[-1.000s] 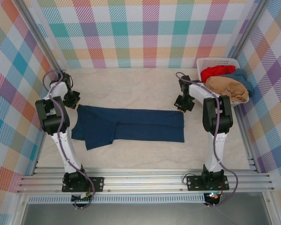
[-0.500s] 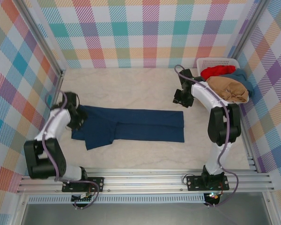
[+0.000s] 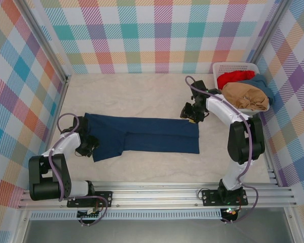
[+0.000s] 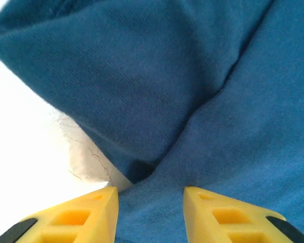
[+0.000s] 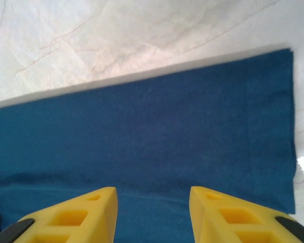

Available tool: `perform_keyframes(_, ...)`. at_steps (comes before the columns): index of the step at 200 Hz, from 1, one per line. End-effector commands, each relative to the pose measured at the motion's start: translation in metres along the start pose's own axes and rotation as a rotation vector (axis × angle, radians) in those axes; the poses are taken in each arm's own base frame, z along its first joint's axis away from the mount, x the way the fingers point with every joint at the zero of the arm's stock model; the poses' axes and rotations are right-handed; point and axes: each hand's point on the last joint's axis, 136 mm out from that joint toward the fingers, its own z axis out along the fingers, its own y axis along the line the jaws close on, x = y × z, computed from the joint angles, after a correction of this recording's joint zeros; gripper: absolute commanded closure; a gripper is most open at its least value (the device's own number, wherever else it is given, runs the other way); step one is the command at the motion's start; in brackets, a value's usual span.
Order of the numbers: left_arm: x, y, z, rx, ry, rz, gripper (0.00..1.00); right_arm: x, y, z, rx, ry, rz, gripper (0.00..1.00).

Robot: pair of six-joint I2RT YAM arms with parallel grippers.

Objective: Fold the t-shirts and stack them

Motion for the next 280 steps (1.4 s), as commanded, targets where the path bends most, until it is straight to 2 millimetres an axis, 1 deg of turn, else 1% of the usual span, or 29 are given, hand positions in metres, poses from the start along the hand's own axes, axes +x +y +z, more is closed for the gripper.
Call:
perform_keyframes(1,-0.006,0.004,-0.002,-0.014,-0.057,0.093,0.63,0.010,0.011,-0.008,-0.055,0.005,-0.020,0.58)
perform_keyframes(16,-0.006,0.010,0.000,-0.035,-0.066,0.099,0.65,0.012,0.012,-0.007,-0.058,0.011,-0.017,0.58)
perform_keyframes(28,-0.006,0.008,0.002,-0.010,-0.079,0.096,0.67,0.013,0.014,-0.007,-0.061,0.013,-0.021,0.58)
perform_keyframes(45,-0.007,0.004,0.003,0.021,-0.091,0.101,0.74,0.012,0.015,-0.007,-0.061,0.014,-0.025,0.58)
perform_keyframes(61,-0.007,0.009,0.004,0.003,-0.098,0.110,0.75,0.010,0.017,-0.007,-0.061,0.015,-0.028,0.58)
perform_keyframes(77,-0.005,0.007,0.005,0.017,-0.095,0.118,0.78,0.009,0.018,-0.007,-0.064,0.014,-0.029,0.58)
perform_keyframes(111,-0.009,-0.002,-0.007,0.056,-0.129,0.118,0.92,0.010,0.018,-0.005,-0.060,0.018,-0.027,0.58)
perform_keyframes(132,-0.012,-0.003,-0.015,0.048,-0.138,0.118,0.95,0.012,0.016,-0.002,-0.054,0.025,-0.026,0.58)
perform_keyframes(156,-0.016,-0.003,-0.027,0.036,-0.160,0.108,0.97,0.012,0.017,-0.002,-0.057,0.024,-0.024,0.58)
perform_keyframes(177,-0.024,-0.009,-0.038,0.047,-0.188,0.104,0.98,0.011,0.017,-0.001,-0.055,0.024,-0.022,0.58)
perform_keyframes(188,-0.028,-0.014,-0.041,0.053,-0.195,0.109,0.99,0.011,0.018,0.000,-0.056,0.027,-0.023,0.58)
perform_keyframes(222,-0.045,-0.032,-0.042,0.066,-0.222,0.129,0.99,0.011,0.018,0.001,-0.060,0.028,-0.022,0.58)
perform_keyframes(242,-0.055,-0.043,-0.039,0.049,-0.224,0.152,0.99,0.011,0.018,0.001,-0.059,0.029,-0.024,0.58)
perform_keyframes(280,-0.076,-0.046,-0.034,-0.019,-0.252,0.168,1.00,0.014,0.015,0.000,-0.058,0.030,-0.021,0.58)
